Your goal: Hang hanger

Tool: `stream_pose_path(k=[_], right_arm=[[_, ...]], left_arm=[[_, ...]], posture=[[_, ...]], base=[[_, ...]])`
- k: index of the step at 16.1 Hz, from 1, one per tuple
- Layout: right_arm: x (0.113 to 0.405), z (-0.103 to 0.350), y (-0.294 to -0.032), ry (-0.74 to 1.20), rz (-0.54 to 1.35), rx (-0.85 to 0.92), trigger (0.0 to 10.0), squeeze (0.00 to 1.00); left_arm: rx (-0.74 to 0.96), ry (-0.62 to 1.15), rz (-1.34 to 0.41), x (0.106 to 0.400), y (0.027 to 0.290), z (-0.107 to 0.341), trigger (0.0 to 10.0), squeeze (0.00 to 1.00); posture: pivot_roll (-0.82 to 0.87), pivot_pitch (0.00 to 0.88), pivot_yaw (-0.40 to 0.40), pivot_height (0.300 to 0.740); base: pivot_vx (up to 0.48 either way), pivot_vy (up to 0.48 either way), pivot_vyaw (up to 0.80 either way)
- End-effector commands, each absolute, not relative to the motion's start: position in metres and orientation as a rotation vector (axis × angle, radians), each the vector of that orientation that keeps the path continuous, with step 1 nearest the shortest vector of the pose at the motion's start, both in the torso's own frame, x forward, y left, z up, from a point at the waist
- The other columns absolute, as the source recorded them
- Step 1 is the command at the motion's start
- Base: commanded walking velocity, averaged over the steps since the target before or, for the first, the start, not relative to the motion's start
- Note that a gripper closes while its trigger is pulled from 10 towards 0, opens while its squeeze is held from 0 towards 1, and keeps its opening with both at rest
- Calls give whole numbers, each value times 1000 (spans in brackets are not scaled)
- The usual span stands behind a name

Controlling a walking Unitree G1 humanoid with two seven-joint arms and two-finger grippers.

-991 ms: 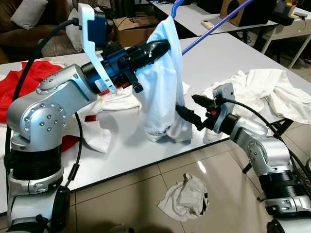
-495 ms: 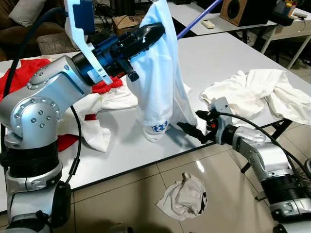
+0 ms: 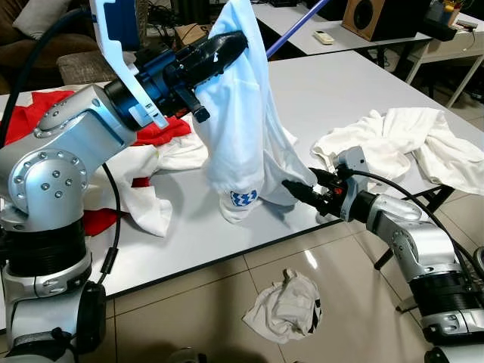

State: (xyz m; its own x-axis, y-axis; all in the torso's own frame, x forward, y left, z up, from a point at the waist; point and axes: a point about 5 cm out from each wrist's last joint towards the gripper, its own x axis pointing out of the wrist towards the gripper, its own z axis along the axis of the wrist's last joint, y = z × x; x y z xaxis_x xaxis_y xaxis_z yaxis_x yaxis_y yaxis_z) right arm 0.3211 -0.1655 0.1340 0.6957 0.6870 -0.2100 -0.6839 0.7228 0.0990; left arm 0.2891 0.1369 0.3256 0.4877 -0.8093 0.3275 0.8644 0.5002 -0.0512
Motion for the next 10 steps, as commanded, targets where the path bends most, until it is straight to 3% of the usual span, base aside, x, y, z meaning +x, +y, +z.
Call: stream_pose_path(k=[1, 10], right_arm=[[321, 143, -167, 194, 778, 21, 0, 0], [314, 140, -170, 209, 806, 51, 0, 0]], left_arm=[[-213, -318, -1029, 287, 139, 334, 0, 0], [-204, -305, -999, 291, 143, 330, 0, 0]], posture=[[-109, 0, -19, 740], [-111, 0, -17, 740]], base=[[0, 0, 0], [0, 0, 0]])
